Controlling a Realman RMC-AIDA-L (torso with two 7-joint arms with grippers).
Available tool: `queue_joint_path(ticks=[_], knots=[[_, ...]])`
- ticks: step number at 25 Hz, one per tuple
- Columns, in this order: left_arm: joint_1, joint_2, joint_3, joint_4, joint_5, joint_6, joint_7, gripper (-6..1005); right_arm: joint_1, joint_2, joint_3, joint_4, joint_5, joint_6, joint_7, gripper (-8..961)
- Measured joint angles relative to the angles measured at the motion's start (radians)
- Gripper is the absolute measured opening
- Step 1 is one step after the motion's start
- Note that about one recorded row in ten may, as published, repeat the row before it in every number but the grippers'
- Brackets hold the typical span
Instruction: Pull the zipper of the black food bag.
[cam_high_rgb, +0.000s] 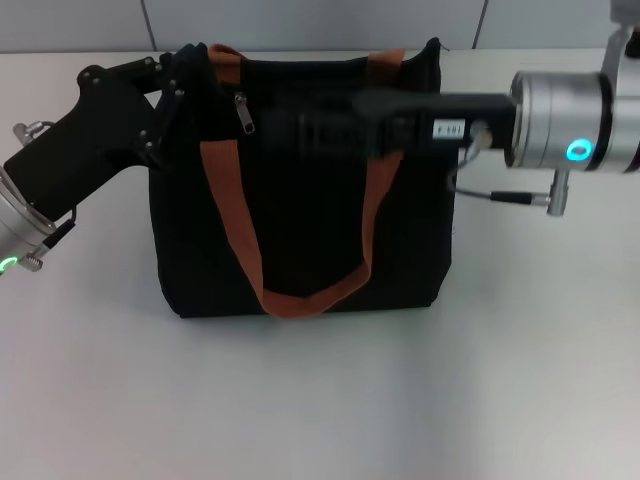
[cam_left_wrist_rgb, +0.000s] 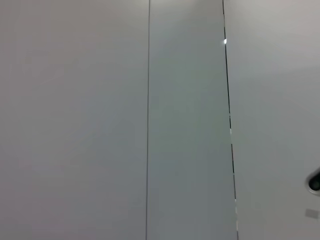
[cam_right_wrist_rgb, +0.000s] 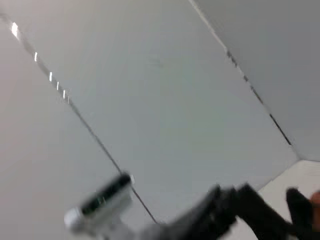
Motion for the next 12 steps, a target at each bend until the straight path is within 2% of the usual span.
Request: queue_joint_path(ticks=[7, 12], knots=[[-0.007, -0.001, 0.000, -0.001, 0.006, 0.004, 0.007, 21, -0.009, 0.002, -0.087, -0.005, -0.013, 0.088, -0.132, 523], [-0.013, -0.001, 0.000, -0.001, 0.005, 0.005, 0.007, 21, -0.004, 0.002, -0.083, -0.031, -0.010, 0.100, -0.121, 523]])
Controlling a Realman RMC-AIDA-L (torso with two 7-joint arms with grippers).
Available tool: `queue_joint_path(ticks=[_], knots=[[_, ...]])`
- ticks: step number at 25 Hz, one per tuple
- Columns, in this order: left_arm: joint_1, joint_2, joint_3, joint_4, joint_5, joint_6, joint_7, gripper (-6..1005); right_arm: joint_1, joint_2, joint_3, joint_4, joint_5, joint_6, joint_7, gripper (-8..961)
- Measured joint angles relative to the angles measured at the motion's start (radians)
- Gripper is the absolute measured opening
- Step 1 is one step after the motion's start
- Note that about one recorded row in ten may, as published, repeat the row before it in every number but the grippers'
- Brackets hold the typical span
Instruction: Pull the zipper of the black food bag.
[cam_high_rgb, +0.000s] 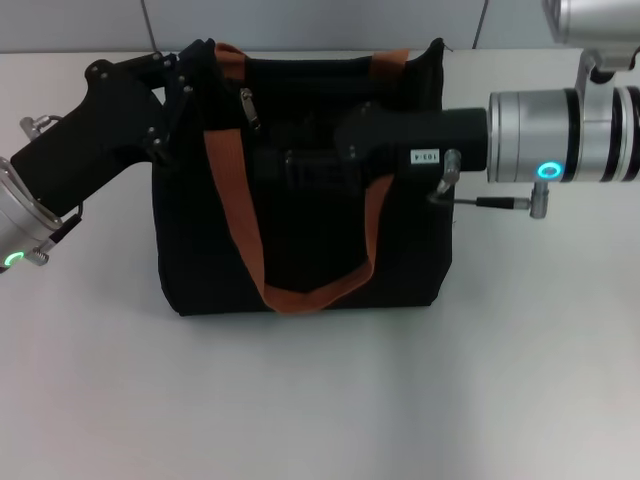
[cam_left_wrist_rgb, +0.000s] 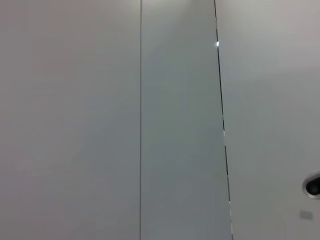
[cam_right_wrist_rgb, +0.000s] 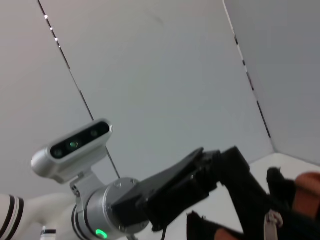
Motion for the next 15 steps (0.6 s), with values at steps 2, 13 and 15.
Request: queue_joint_path(ticks=[2, 13, 15], knots=[[-0.002, 0.000, 0.000, 0.000, 0.000, 0.001, 0.001, 21, -0.004, 0.000, 0.001, -0.026, 0.001, 0.003, 0.022, 523], [-0.006, 0.000, 0.000, 0.000, -0.004, 0.015, 0.002, 21, -0.007, -0.004, -0.002, -0.071, -0.008, 0.025, 0.143, 524], [-0.008, 0.000, 0.000, -0.001, -0.002, 0.017, 0.002, 21, -0.004, -0.004, -0.005, -0.071, -0.008, 0.026, 0.144, 524]])
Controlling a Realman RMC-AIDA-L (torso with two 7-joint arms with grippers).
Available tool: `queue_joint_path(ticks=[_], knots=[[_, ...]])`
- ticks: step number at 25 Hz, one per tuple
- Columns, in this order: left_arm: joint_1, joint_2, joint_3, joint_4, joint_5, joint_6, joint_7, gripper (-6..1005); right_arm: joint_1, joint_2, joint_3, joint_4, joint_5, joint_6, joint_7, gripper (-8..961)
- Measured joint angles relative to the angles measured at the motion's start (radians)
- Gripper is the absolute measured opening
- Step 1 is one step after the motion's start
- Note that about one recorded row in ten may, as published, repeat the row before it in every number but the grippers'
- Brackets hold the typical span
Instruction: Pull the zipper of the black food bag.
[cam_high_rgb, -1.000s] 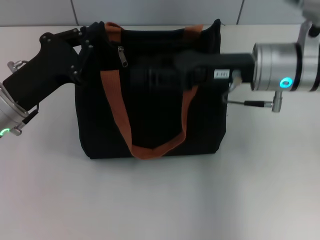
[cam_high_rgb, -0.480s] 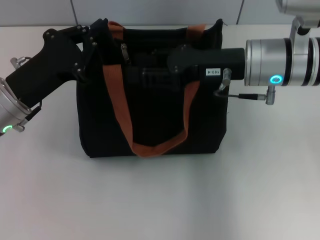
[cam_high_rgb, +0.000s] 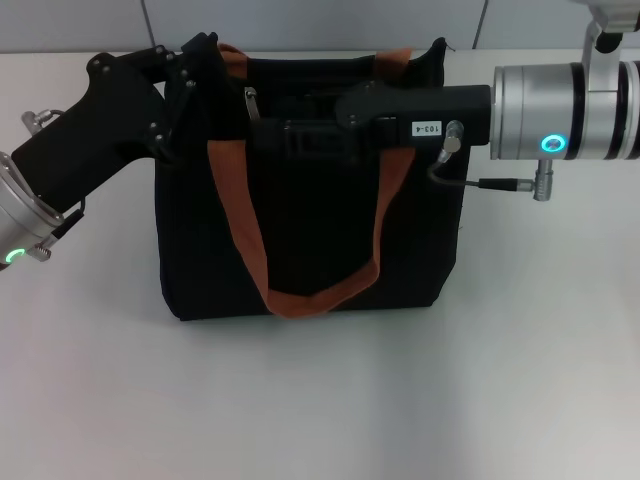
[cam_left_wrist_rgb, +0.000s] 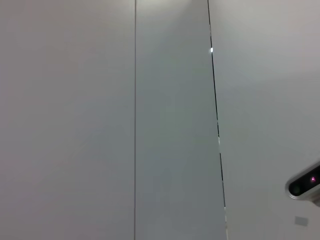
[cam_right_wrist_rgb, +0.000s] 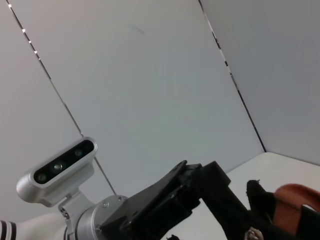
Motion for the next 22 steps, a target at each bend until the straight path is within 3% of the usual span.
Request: queue_joint_path(ticks=[22], knots=[[-0.006, -0.001, 0.000, -0.012, 0.005, 0.008, 0.000, 20, 0.050, -0.001, -0.064, -0.002, -0.010, 0.053, 0.129, 524]])
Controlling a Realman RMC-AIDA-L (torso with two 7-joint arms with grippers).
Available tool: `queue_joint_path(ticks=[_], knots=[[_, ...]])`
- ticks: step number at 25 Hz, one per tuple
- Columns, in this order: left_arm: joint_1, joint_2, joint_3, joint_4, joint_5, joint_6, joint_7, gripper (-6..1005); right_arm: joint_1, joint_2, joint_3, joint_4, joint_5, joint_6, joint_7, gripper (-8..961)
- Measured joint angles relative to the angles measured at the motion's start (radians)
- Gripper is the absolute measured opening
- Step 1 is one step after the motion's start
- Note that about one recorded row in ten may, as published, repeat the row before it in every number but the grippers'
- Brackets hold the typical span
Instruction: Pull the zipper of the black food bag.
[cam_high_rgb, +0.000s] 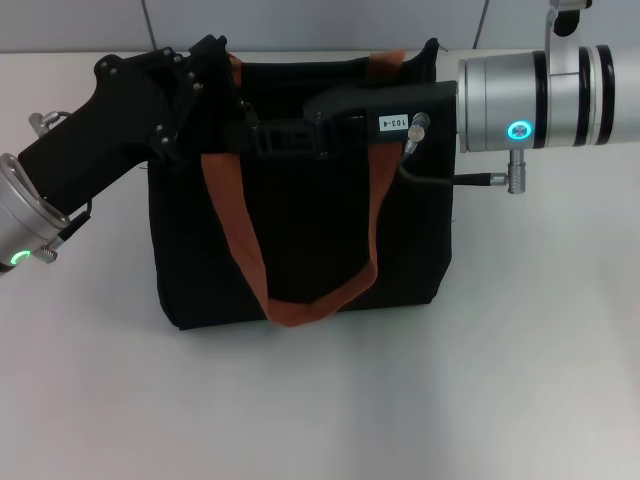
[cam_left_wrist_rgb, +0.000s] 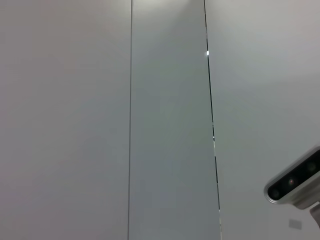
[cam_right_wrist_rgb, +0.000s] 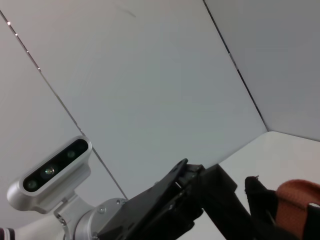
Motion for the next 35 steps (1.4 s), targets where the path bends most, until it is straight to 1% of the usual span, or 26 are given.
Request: queue_joint_path(ticks=[8, 12, 23, 29, 35], knots=[[-0.001, 0.000, 0.000, -0.001, 0.000, 0.002, 0.000, 20, -0.004, -0.001, -0.003, -0.002, -0.003, 0.023, 0.006, 524], [-0.001, 0.000, 0.000, -0.002, -0.001, 0.005, 0.000, 20, 0.000, -0.001, -0.007, -0.001, -0.003, 0.023, 0.039, 524], [-0.001, 0.000, 0.000, -0.002, -0.001, 0.012, 0.000, 20, 0.002, -0.001, -0.011, 0.001, -0.005, 0.006, 0.057, 405], [-0.003, 0.000, 0.000, -0.010, -0.004, 0.012, 0.001, 20, 0.002, -0.001, -0.012, 0.001, -0.001, 0.010, 0.064, 169], [-0.004, 0.000, 0.000, -0.011, -0.005, 0.000, 0.003, 20, 0.007, 0.000, -0.008, 0.004, -0.004, 0.011, 0.090, 41]])
